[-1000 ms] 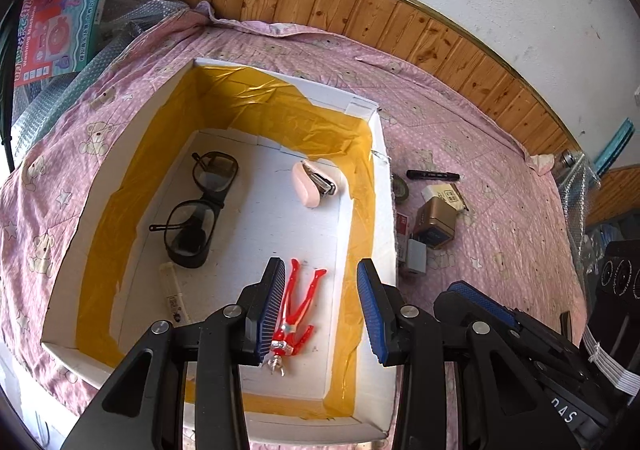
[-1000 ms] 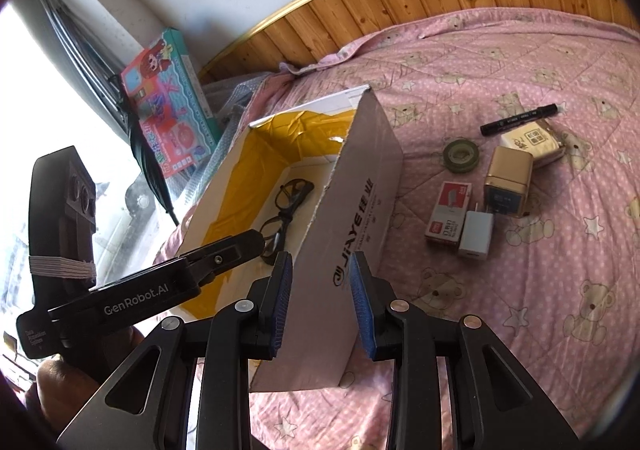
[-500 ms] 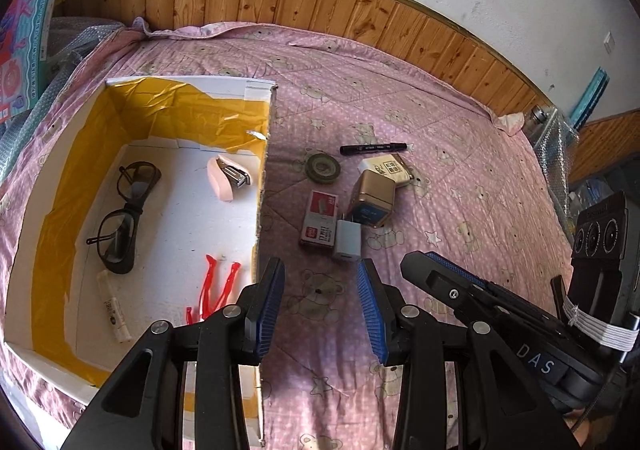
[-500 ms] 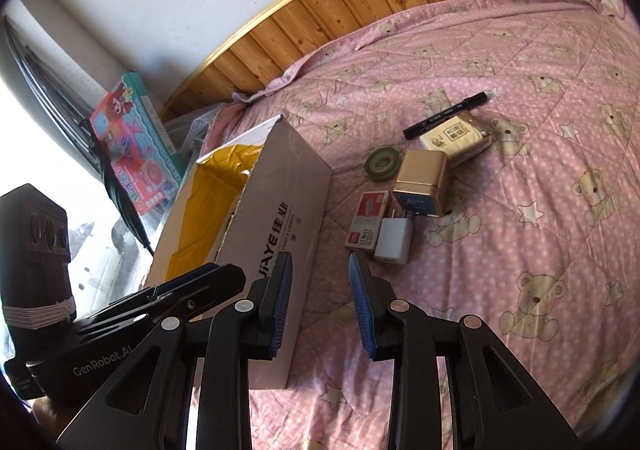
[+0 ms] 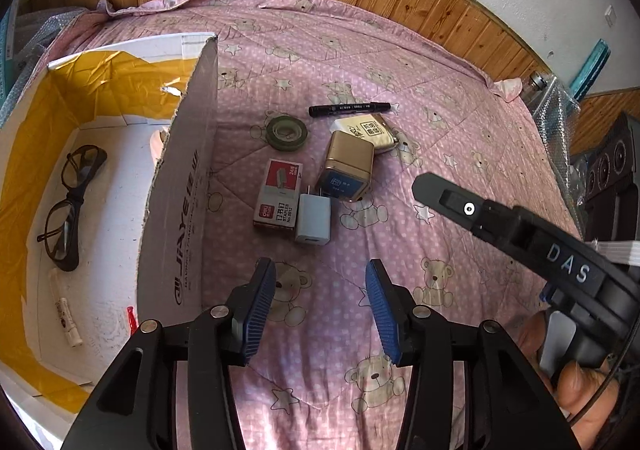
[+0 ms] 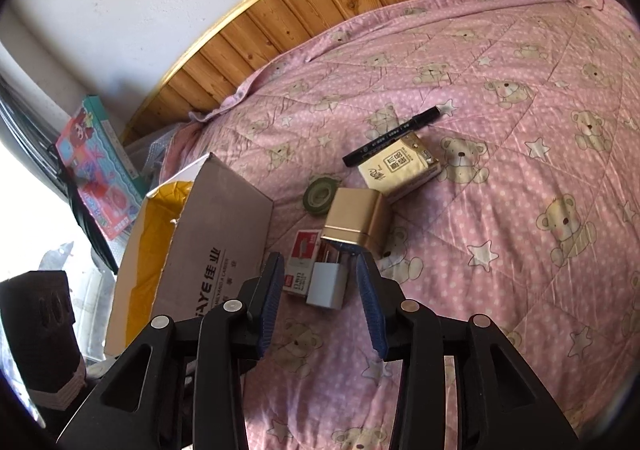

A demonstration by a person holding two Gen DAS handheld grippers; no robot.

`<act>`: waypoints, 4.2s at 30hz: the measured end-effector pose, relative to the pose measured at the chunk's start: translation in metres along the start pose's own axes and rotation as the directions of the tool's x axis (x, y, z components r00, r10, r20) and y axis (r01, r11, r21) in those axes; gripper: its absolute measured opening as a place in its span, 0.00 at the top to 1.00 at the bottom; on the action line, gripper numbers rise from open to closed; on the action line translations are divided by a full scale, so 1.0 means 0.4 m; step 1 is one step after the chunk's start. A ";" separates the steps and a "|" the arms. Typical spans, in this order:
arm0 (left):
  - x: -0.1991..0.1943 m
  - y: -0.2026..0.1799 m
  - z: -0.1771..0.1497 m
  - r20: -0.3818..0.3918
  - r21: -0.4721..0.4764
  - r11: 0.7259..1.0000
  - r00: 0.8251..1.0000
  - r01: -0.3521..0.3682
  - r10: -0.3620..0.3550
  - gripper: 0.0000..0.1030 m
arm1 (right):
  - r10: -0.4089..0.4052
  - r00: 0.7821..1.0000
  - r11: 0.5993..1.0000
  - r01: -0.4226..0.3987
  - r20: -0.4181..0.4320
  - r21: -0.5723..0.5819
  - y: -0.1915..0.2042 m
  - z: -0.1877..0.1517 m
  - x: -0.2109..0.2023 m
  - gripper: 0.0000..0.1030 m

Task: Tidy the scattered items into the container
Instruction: 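Grasp the white charger with the left tool while the right tool grasps the gold tin, then lift the charger and gold tin and carry both over the white box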

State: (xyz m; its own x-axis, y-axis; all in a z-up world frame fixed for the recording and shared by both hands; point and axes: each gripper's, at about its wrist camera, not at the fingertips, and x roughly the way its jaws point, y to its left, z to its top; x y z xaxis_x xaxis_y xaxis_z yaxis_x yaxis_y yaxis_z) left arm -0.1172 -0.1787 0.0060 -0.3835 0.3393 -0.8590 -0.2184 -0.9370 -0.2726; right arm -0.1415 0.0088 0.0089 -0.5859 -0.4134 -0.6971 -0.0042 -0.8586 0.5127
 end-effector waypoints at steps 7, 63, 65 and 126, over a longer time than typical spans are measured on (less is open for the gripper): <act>0.057 0.002 0.013 -0.032 -0.007 1.000 0.999 -0.011 0.011 0.51 | -0.076 0.995 0.996 0.073 -0.061 -0.053 0.015 0.056 0.118 0.56; 0.222 -0.025 0.051 -0.013 0.055 0.998 0.999 -0.035 0.035 0.68 | -0.190 0.973 0.981 0.183 -0.130 -0.059 -0.165 0.024 0.139 0.45; 0.225 -0.052 0.056 -0.005 0.060 0.998 0.999 -0.033 0.034 0.68 | -0.188 0.974 0.982 0.182 -0.125 -0.056 -0.163 0.011 0.120 0.45; -0.307 -0.065 -0.170 0.255 0.055 0.998 0.967 -0.005 -0.010 0.68 | -0.056 0.997 0.983 0.065 0.056 -0.174 0.170 -0.229 -0.273 0.45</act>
State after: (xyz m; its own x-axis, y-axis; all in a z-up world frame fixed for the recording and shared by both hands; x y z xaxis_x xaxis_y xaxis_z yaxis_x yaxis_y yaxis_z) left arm -0.0035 -0.2016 0.0889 -0.5972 0.3582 -0.7176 -0.2655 -0.9326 -0.2445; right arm -0.0036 -0.0320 0.0739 -0.6293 -0.3467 -0.6955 0.0986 -0.9234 0.3710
